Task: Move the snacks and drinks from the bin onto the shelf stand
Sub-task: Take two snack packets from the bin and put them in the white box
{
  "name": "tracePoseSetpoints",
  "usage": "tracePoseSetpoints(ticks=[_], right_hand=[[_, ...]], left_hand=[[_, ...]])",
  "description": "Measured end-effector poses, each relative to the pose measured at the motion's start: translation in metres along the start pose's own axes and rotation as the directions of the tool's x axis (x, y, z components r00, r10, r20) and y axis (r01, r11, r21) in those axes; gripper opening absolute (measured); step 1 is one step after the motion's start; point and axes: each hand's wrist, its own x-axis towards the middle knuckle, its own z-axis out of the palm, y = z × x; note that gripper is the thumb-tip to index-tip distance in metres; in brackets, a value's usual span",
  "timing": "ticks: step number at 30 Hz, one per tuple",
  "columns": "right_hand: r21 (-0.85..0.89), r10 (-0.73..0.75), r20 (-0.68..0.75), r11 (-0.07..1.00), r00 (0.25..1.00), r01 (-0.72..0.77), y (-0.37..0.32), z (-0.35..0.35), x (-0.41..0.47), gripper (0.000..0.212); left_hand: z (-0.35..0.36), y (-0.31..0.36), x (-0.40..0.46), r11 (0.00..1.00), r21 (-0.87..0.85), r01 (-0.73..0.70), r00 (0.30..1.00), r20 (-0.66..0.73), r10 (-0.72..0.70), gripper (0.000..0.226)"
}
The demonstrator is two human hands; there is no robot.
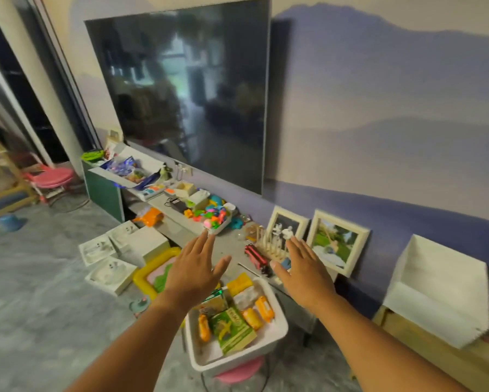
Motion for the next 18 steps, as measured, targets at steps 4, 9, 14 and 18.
tracePoseSetpoints(ticks=[4,9,14,18], right_hand=[[0.033,0.056,0.044,0.998,0.997,-0.057,-0.044,0.051,0.009,0.084],[0.038,0.173,0.123,0.983,0.977,-0.178,-0.052,0.101,0.014,0.082],[0.011,0.335,0.173,0.940,0.926,-0.342,-0.025,0.154,0.032,0.082],[0.047,0.466,0.185,0.875,0.865,-0.481,-0.014,0.198,0.059,0.078]], left_hand=[[-0.003,-0.084,-0.007,1.000,0.010,0.023,0.998,0.055,-0.023,0.087],[0.030,-0.130,0.019,0.999,-0.043,0.001,0.986,0.169,0.006,0.112],[0.084,-0.142,0.066,0.990,-0.052,-0.128,0.945,0.297,0.137,0.107],[0.130,-0.170,0.108,0.981,-0.027,-0.190,0.887,0.424,0.183,0.118]])
